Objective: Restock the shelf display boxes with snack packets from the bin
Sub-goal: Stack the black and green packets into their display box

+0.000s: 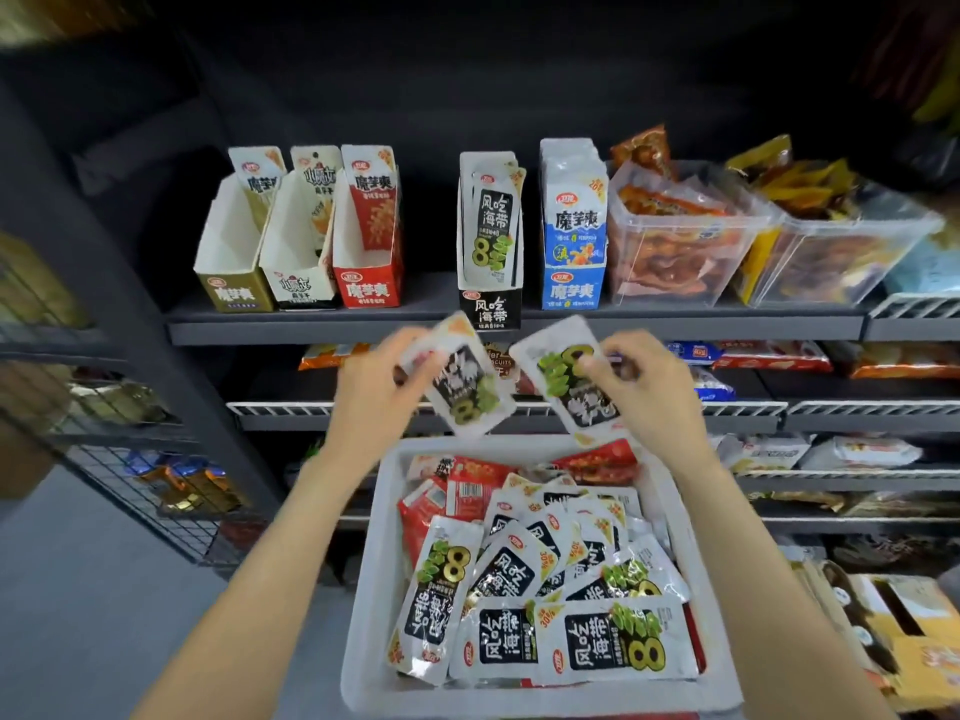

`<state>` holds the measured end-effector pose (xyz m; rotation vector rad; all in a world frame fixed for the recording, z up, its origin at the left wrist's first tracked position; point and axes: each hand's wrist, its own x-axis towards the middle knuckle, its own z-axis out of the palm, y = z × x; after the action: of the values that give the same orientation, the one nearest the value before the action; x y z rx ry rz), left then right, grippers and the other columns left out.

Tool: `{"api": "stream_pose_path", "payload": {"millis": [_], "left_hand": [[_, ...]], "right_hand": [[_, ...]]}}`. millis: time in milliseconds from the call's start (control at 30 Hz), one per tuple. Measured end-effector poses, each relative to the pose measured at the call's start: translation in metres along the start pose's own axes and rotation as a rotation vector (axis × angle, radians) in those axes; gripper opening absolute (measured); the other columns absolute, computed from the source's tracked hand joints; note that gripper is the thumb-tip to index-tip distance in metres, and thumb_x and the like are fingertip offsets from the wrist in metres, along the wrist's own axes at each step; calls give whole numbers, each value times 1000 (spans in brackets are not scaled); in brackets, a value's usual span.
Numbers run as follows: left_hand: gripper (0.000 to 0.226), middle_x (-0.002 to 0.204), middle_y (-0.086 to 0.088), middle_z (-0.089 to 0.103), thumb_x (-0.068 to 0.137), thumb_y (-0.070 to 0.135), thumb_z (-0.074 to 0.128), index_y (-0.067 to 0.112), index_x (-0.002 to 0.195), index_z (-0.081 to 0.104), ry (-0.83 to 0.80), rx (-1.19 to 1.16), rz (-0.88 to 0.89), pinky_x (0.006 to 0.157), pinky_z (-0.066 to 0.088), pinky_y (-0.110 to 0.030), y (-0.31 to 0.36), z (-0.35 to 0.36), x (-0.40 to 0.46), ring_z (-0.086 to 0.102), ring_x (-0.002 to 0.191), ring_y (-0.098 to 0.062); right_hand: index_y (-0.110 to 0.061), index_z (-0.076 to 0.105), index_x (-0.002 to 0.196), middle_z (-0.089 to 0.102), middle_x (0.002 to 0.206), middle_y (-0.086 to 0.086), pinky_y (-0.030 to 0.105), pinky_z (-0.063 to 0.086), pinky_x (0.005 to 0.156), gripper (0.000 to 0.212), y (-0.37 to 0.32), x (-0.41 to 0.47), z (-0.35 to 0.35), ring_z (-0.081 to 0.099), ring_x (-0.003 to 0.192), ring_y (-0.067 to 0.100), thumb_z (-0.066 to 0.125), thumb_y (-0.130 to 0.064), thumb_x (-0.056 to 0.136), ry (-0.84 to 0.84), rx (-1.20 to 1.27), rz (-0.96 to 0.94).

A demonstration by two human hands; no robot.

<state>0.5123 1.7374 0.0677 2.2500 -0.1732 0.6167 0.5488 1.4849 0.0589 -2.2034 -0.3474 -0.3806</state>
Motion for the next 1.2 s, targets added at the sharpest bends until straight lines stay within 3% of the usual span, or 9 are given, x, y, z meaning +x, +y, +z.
{"api": "stream_pose_path", "payload": {"millis": [200, 300, 400, 467, 567, 700, 867, 1033, 1200], "left_hand": [[9, 76, 18, 56, 95, 23, 56, 23, 104, 55, 249, -153, 42, 41, 43, -14, 39, -36, 80, 59, 52, 3], [16, 77, 18, 60, 94, 28, 55, 16, 106, 59, 332, -141, 109, 47, 43, -15, 38, -33, 116, 64, 58, -2], [20, 81, 12, 60, 95, 31, 53, 17, 108, 60, 348, -53, 175, 53, 44, -16, 32, -22, 145, 59, 63, 1], [20, 87, 9, 63, 95, 32, 52, 18, 107, 60, 307, -54, 216, 66, 49, -28, 25, -13, 162, 59, 75, -4], [20, 82, 2, 62, 97, 29, 51, 14, 106, 59, 219, 15, 260, 61, 37, -25, 15, 2, 182, 53, 68, -9], [17, 65, 11, 49, 98, 19, 47, 10, 111, 55, 95, 73, 198, 58, 30, -24, 3, 21, 198, 46, 57, -2], [17, 103, -7, 68, 93, 15, 56, 9, 109, 59, -39, 21, 38, 82, 49, -30, -22, 31, 219, 63, 94, -20], [16, 103, -1, 65, 86, 20, 66, 17, 100, 71, 84, 107, 26, 75, 43, -28, -32, 37, 225, 58, 90, -15], [28, 117, -8, 63, 90, 10, 56, 16, 114, 68, 56, 17, -60, 91, 46, -31, -28, 46, 233, 60, 106, -22]], "right_hand": [[-14, 64, 90, 68, 85, 0, 33, 49, 73, 16, -46, 63, -27, 62, 80, 15, 60, -29, 91, 229, 239, -3], [-12, 62, 90, 68, 82, -7, 22, 51, 64, 9, -60, 89, -31, 63, 71, 6, 58, -20, 93, 277, 493, 39], [-14, 54, 86, 66, 83, 0, 19, 48, 52, 10, -68, 110, -27, 64, 60, 9, 54, -16, 96, 259, 737, 98], [-11, 51, 90, 65, 87, 2, 20, 52, 59, 7, -71, 123, -22, 67, 65, 11, 52, -14, 96, 254, 876, 126], [-12, 48, 106, 64, 95, 5, 26, 57, 71, 8, -72, 139, -10, 67, 73, 16, 46, -9, 98, 214, 978, 140], [-14, 46, 113, 65, 98, 7, 24, 57, 69, 15, -71, 158, 10, 67, 70, 15, 44, -9, 99, 181, 923, 139], [-8, 46, 105, 65, 96, 9, 26, 58, 65, 7, -66, 179, 34, 68, 68, 19, 45, -9, 98, 210, 705, 115], [-20, 48, 78, 59, 97, 14, 44, 57, 69, 14, -58, 199, 61, 68, 72, 28, 56, -19, 89, 248, 219, 81], [-8, 59, 99, 48, 117, 12, 31, 42, 68, 15, -50, 201, 69, 59, 84, 28, 61, -18, 88, 258, -269, 34]]}}
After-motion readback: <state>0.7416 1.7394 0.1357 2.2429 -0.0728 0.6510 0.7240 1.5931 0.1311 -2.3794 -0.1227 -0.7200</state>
